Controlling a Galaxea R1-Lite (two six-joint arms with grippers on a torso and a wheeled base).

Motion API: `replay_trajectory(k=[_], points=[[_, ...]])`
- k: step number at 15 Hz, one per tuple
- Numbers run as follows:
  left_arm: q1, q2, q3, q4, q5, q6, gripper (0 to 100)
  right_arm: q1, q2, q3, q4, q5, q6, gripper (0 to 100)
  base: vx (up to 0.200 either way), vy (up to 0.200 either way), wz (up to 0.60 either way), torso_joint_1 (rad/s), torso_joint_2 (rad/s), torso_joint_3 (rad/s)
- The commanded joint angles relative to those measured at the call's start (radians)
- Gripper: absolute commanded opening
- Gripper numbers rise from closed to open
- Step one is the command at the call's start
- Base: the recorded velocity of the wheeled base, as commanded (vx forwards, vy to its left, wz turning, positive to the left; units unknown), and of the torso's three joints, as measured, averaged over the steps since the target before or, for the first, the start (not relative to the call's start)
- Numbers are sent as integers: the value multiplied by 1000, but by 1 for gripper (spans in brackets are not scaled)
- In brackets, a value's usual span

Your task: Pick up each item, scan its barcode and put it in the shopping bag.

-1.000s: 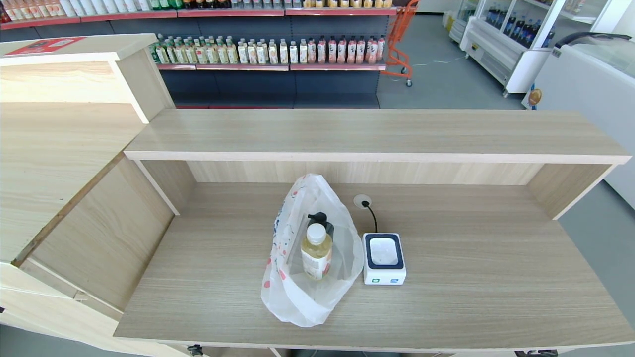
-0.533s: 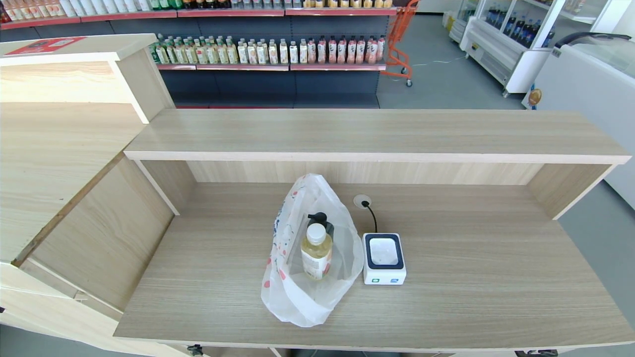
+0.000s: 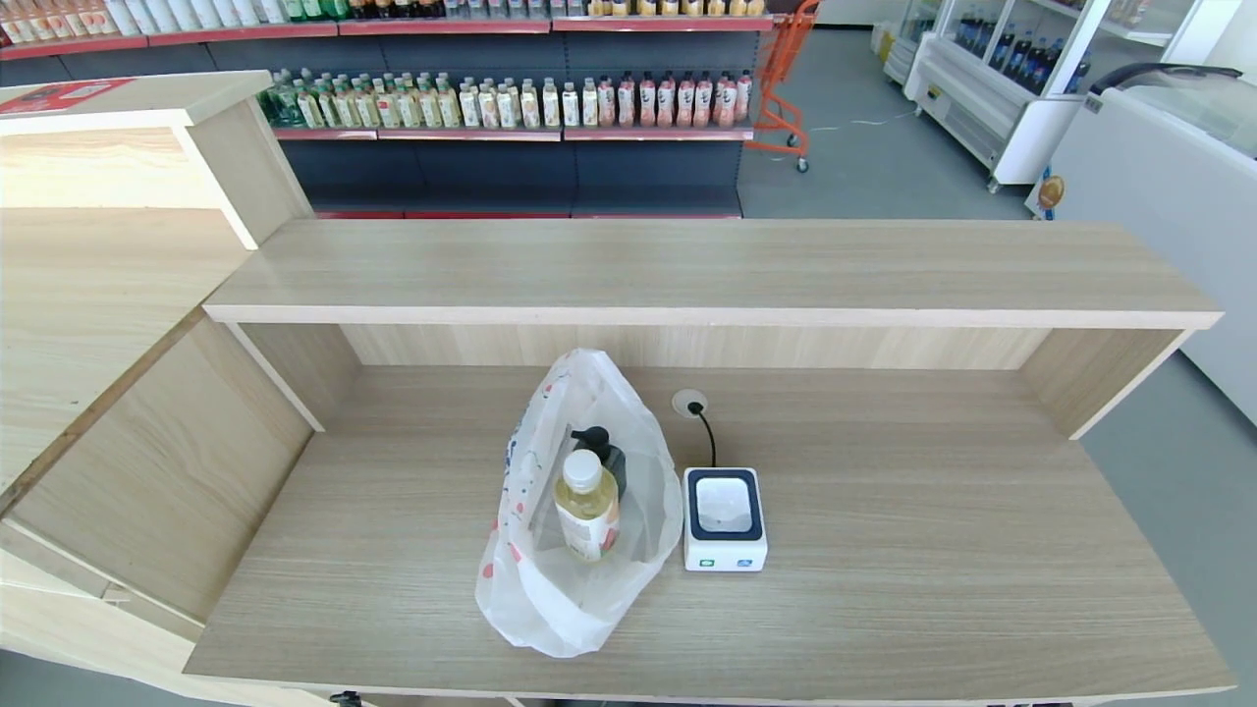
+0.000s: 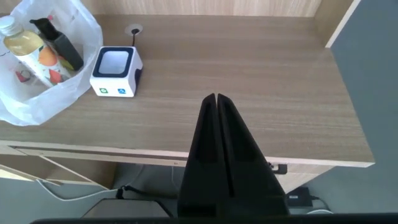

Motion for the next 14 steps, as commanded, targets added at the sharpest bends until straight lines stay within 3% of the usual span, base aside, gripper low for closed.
replay_trajectory(k=[1,4,7,14], points=[[0,0,0,0,0,-1,100,-1,4,0,-1,1,0,0,0,0,0,0,0,0],[0,0,0,0,-1,-1,100,-1,4,0,-1,1,0,0,0,0,0,0,0,0],[0,0,0,0,-1,-1,100,-1,4,0,-1,1,0,0,200,0,0,-2,1,7],[0,0,0,0,0,-1,100,-1,4,0,-1,1,0,0,0,0,0,0,0,0]])
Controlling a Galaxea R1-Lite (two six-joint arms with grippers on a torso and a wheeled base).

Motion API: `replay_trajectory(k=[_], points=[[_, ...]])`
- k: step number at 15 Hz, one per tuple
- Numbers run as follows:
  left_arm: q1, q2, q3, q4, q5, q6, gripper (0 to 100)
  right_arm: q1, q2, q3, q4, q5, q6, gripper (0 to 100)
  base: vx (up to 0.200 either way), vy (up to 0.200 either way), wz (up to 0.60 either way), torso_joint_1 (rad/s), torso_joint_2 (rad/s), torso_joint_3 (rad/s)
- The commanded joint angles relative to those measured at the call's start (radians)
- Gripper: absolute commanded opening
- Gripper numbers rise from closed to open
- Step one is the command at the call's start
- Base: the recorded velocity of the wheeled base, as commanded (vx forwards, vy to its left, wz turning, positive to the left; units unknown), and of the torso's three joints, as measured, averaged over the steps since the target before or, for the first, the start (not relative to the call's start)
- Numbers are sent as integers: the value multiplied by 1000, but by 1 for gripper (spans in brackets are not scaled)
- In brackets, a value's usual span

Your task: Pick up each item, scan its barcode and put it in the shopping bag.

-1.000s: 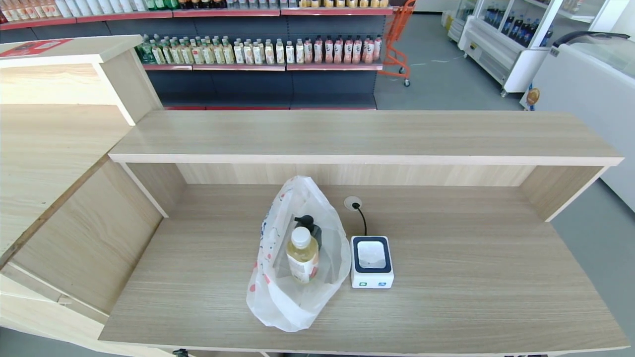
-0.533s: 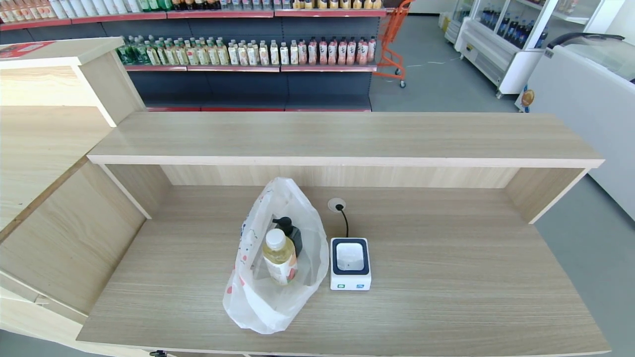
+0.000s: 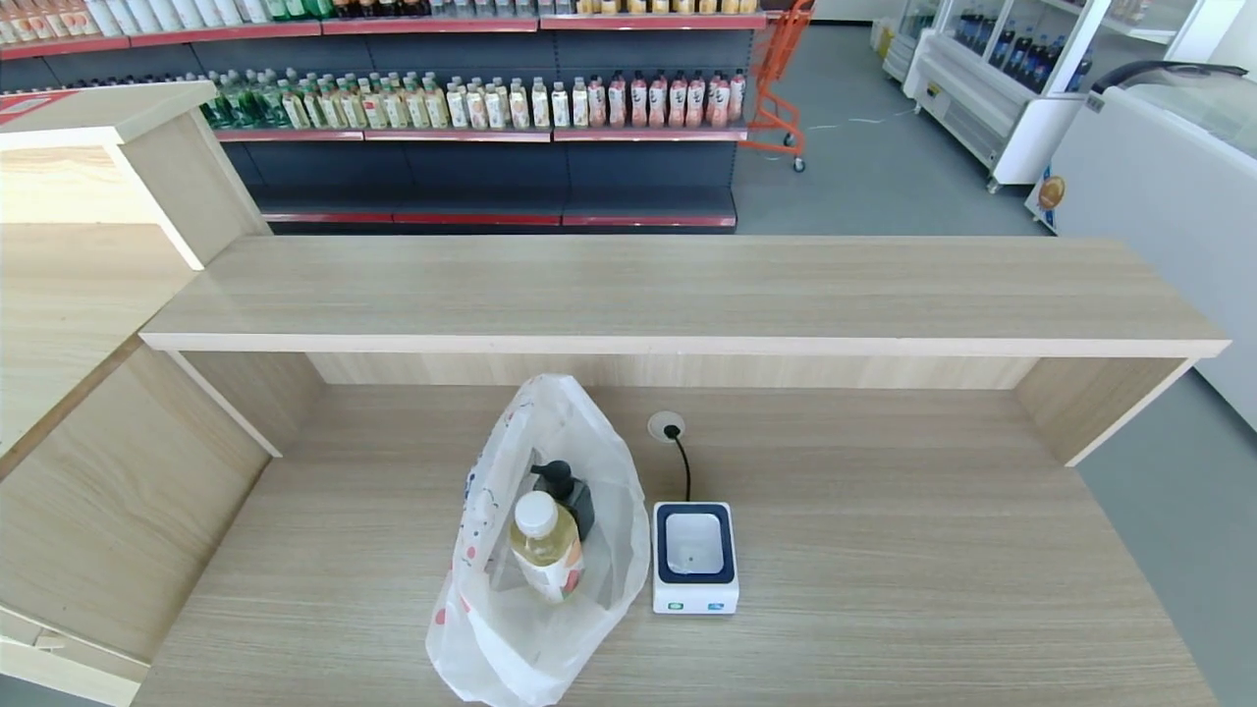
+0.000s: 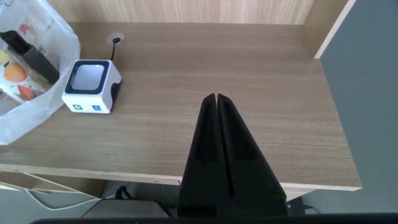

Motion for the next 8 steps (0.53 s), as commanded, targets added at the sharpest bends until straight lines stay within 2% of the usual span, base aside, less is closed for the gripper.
replay_trajectory(k=[1,8], points=[[0,0,0,0,0,0,100,0,2,0,0,1,0,0,0,0,0,0,0,0],[0,0,0,0,0,0,100,0,2,0,0,1,0,0,0,0,0,0,0,0]])
